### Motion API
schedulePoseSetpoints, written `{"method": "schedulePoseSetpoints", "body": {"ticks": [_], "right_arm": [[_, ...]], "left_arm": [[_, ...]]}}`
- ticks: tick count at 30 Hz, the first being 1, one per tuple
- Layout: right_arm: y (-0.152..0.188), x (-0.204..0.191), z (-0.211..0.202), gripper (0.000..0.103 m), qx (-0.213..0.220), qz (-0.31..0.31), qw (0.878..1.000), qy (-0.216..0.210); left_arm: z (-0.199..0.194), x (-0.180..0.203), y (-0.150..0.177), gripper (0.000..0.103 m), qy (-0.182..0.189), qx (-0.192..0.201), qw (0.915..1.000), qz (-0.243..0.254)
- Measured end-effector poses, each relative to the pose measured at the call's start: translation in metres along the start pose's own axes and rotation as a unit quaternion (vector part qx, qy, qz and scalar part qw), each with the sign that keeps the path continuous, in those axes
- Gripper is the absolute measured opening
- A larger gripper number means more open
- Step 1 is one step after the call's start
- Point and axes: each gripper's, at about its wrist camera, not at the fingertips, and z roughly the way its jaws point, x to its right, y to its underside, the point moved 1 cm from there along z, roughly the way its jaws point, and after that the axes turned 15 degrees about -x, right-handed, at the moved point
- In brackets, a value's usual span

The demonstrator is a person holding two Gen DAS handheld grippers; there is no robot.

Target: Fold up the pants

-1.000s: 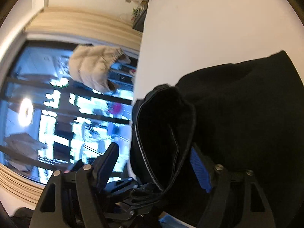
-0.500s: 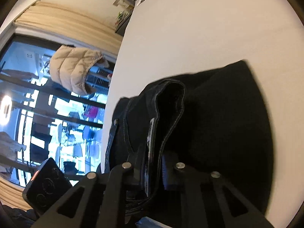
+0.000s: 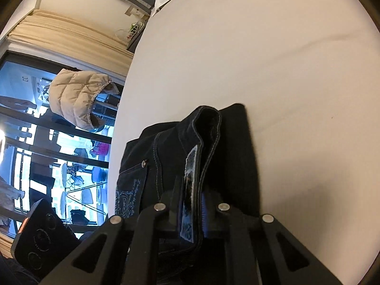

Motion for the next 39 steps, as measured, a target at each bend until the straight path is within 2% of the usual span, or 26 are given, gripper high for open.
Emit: {"method": "schedulePoseSetpoints", "body": {"ticks": [8,13,16,18,20,22,24,25,28,30,32,33,34,35,36,39], "right_arm": [[0.002,0.016,-0.004,0.014,0.002,0.014,1.0,-0.002],[0.01,0.028,0.002,0.016,0.008,0.026,1.0,-0.006],[0.011,0.039,0.005,0.019,0.012,0.037,0.999,-0.028],[0.013,0.042,0.003,0.026,0.018,0.047,0.998,-0.041],[0.017,0.04,-0.004,0.029,0.028,0.049,0.998,-0.032],[0.022,0.034,-0.016,0.031,0.045,0.055,0.997,-0.007],[0.027,0.029,-0.029,0.033,0.064,0.063,0.996,0.02],[0.031,0.024,-0.038,0.033,0.079,0.062,0.995,0.02],[0.039,-0.003,-0.052,0.033,0.098,0.026,0.995,-0.016],[0.044,-0.023,-0.045,0.033,0.085,-0.003,0.996,-0.001],[0.048,-0.028,-0.025,0.033,0.046,-0.012,0.998,0.027],[0.051,-0.021,-0.009,0.031,0.02,0.002,0.999,0.049],[0.053,-0.016,0.001,0.025,0.005,0.017,0.998,0.062],[0.057,-0.006,0.007,0.012,0.002,0.031,0.997,0.067],[0.06,-0.001,0.006,0.005,0.017,0.036,0.997,0.063],[0.064,0.015,0.001,0.0,0.027,0.068,0.997,0.029]], "left_arm": [[-0.007,0.003,0.004,0.02,0.0,-0.008,0.9999,0.007],[0.003,0.002,0.006,0.021,0.003,-0.026,0.9997,0.003],[0.001,-0.005,0.011,0.028,0.022,-0.03,0.9992,-0.011],[-0.013,-0.008,0.017,0.032,0.041,-0.028,0.9986,-0.018],[-0.035,-0.011,0.029,0.066,0.051,-0.015,0.9984,-0.02],[-0.061,-0.018,0.043,0.074,0.055,0.009,0.9981,-0.028],[-0.083,-0.03,0.056,0.075,0.065,0.025,0.9966,-0.044],[-0.09,-0.034,0.061,0.075,0.063,0.032,0.9963,-0.049],[-0.098,-0.056,0.075,0.075,0.053,0.041,0.9951,-0.073],[-0.095,-0.065,0.082,0.075,0.055,0.034,0.9936,-0.092],[-0.094,-0.071,0.088,0.075,0.052,0.031,0.9934,-0.097],[-0.093,-0.075,0.089,0.075,0.05,0.031,0.9935,-0.097],[-0.095,-0.078,0.091,0.075,0.049,0.034,0.9934,-0.098],[-0.1,-0.083,0.091,0.075,0.047,0.041,0.9931,-0.1],[-0.106,-0.087,0.091,0.075,0.045,0.049,0.9927,-0.101],[-0.12,-0.109,0.074,0.075,0.029,0.077,0.9903,-0.112]]}}
